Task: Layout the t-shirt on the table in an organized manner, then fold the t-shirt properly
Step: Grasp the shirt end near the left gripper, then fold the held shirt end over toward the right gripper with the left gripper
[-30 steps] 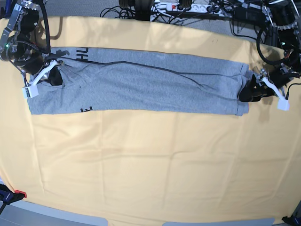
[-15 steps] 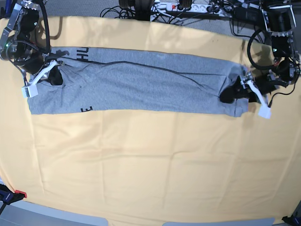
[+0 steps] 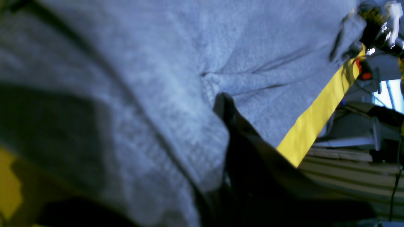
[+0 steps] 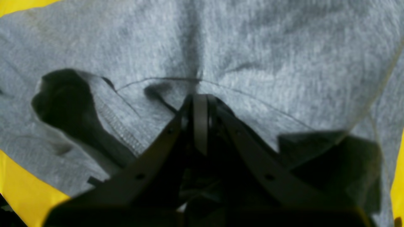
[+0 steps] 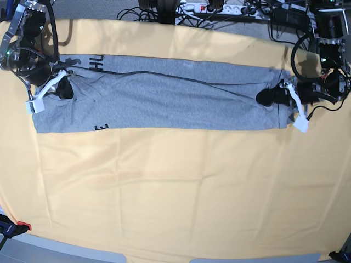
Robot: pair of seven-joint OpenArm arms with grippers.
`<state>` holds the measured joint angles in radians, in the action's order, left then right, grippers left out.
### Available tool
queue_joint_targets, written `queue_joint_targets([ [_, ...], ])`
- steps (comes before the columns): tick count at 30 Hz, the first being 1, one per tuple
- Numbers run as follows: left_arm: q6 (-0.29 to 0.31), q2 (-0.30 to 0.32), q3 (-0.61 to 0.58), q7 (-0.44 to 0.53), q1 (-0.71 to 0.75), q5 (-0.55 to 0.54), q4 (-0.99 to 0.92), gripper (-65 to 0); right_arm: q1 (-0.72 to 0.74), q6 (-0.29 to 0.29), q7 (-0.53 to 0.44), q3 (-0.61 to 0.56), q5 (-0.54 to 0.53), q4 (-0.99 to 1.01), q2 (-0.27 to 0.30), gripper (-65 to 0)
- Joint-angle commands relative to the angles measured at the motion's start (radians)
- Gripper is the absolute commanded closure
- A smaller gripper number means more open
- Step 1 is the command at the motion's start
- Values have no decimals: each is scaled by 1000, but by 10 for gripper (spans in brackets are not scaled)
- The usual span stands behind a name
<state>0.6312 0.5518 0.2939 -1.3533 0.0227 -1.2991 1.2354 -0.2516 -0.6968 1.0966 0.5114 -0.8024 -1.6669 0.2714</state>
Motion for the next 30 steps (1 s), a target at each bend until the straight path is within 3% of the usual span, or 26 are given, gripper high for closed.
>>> queue_joint_targets([
  [1, -26, 31, 2, -43, 10, 60, -5, 0, 2, -1, 23, 0, 6, -6, 11, 0],
  [9, -26, 98, 4, -43, -49, 60, -5, 0, -1, -1, 68, 0, -68, -73, 11, 0],
  [15, -26, 104, 4, -43, -70, 57, -5, 0, 0, -1, 74, 0, -72, -134, 11, 0],
  [18, -24, 104, 4, -43, -71, -16, -5, 0, 0, -1, 74, 0, -72, -134, 11, 0],
  [22, 32, 105, 4, -43, -73, -184, -5, 0, -1, -1, 74, 0, -64, -134, 11, 0],
  [30, 0, 93, 3, -43, -75, -184, 118, 0, -1, -1, 71, 0, -53, -133, -19, 0],
])
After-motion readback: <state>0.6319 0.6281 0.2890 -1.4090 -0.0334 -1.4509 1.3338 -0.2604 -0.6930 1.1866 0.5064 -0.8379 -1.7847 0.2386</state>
